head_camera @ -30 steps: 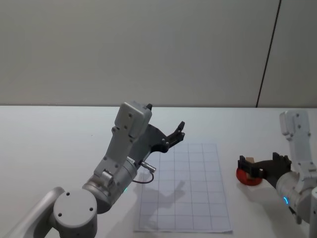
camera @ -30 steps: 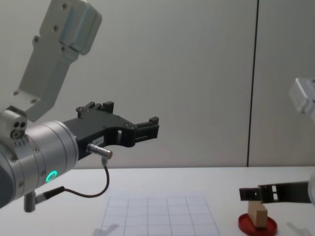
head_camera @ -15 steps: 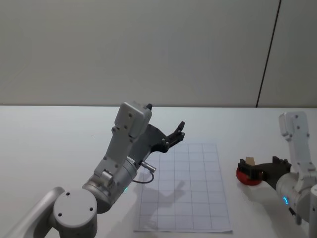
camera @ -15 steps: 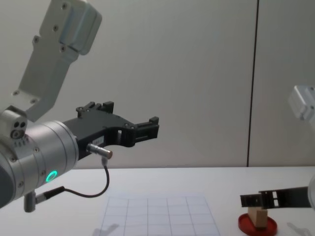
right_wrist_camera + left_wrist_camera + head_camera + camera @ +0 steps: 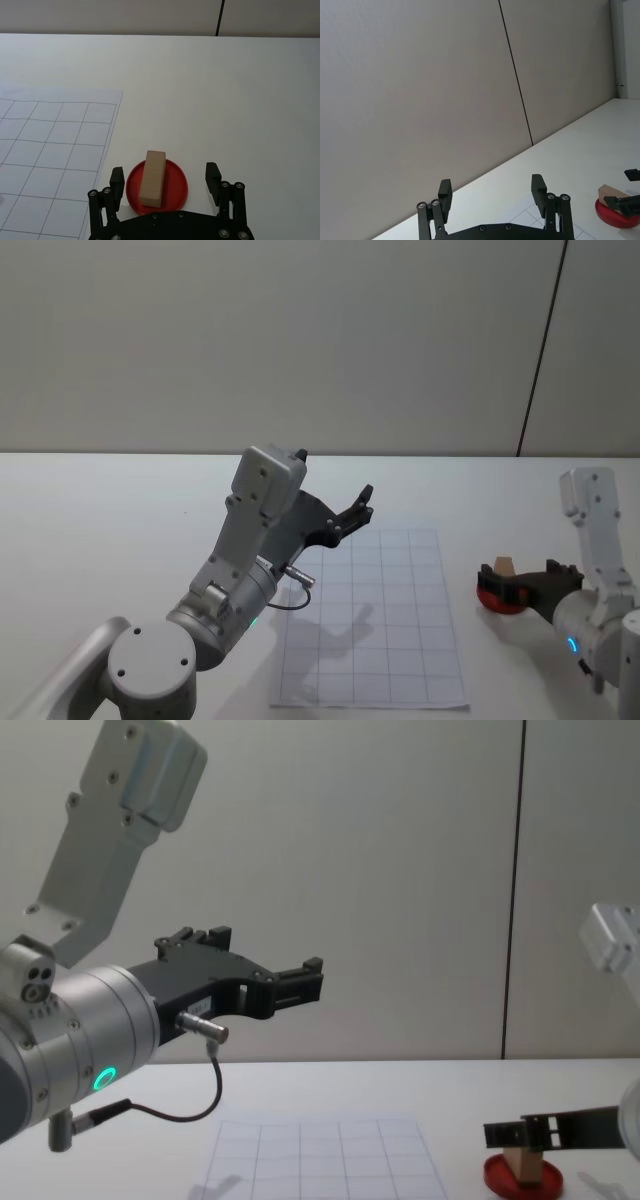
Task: Use the one hand to pick up the stamp and affix it onto the A4 paper.
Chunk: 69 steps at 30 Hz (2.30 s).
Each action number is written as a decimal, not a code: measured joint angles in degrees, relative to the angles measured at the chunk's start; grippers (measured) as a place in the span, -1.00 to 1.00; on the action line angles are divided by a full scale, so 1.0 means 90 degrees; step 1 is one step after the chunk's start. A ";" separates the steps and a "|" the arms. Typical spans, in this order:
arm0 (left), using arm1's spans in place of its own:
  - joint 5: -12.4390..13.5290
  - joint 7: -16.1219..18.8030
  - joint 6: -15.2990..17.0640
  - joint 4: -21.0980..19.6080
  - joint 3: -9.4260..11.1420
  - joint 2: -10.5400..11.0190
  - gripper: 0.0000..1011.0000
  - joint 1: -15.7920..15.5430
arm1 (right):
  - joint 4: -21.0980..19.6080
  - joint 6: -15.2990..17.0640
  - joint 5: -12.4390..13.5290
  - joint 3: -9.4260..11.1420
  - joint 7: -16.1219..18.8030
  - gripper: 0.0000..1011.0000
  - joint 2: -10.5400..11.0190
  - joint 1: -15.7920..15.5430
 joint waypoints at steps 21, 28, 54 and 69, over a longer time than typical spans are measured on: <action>0.0000 0.0000 0.0000 0.0000 0.0000 0.0000 0.98 0.0000 | 0.0289 -0.0029 -0.0067 0.0013 -0.0046 0.98 -0.0130 0.0141; 0.0000 0.0000 0.0000 0.0000 0.0000 0.0000 0.98 0.0000 | 0.0342 -0.0032 -0.0105 0.0008 -0.0066 0.98 -0.0163 0.0154; 0.0000 0.0000 0.0000 0.0000 0.0000 0.0000 0.98 0.0000 | 0.0426 -0.0050 -0.0168 0.0001 -0.0085 0.30 -0.0216 0.0170; 0.0000 0.0000 0.0000 0.0000 0.0000 0.0000 0.98 0.0000 | 0.0436 -0.0050 -0.0175 0.0001 -0.0085 -0.56 -0.0224 0.0171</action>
